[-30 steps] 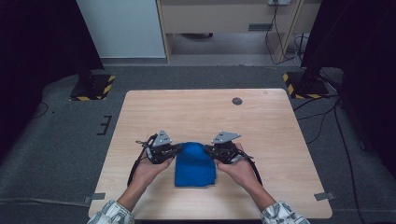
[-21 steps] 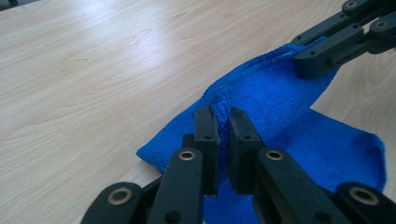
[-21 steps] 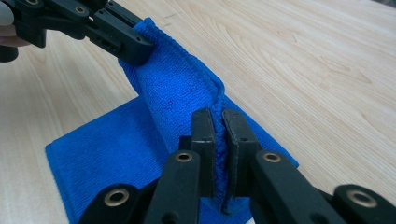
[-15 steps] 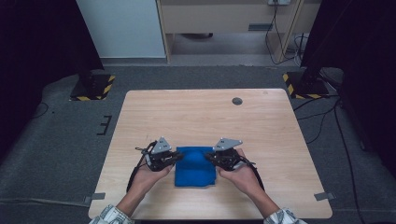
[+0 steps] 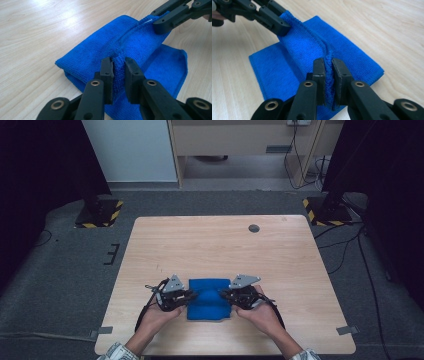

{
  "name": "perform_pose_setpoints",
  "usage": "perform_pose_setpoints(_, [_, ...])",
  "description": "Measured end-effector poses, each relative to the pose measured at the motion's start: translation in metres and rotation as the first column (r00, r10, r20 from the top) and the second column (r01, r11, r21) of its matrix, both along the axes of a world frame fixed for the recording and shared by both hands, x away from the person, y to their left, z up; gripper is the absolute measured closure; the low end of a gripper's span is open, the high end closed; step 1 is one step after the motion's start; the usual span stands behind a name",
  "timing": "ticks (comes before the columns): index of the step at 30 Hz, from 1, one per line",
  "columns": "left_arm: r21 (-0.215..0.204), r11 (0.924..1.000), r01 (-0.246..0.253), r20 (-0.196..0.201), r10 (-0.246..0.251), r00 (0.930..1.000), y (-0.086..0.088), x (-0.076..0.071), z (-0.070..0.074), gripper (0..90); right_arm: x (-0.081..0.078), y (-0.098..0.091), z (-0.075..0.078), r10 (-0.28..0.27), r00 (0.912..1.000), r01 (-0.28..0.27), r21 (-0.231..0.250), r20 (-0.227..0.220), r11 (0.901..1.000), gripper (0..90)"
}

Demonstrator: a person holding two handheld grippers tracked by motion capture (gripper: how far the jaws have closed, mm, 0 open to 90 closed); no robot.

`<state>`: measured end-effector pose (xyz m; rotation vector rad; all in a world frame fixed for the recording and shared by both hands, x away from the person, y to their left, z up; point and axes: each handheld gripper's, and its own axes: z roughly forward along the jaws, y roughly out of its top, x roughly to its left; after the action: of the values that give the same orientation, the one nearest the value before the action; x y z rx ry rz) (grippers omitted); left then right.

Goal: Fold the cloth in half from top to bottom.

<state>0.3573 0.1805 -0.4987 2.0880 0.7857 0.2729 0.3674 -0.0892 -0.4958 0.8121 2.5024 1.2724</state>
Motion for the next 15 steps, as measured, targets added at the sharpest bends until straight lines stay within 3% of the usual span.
perform_pose_setpoints(7, [0.024,0.9997,0.010,0.000,-0.010,1.0000,0.000,-0.004,-0.004,75.5,-0.009,-0.001,-0.008,0.011,0.9999,-0.011,-0.005,-0.010,0.9999,78.5])
perform_pose_setpoints(11, [0.008,0.9999,0.011,-0.007,-0.011,0.9999,0.002,-0.009,-0.004,73.7,-0.011,-0.002,-0.012,0.012,0.9998,-0.012,-0.008,-0.016,0.9999,76.1])
perform_pose_setpoints(15, [0.017,0.9996,0.021,-0.005,-0.021,0.9998,0.004,-0.014,-0.005,71.8,-0.014,-0.003,-0.011,0.011,0.9996,-0.011,-0.007,-0.025,0.9999,73.5])
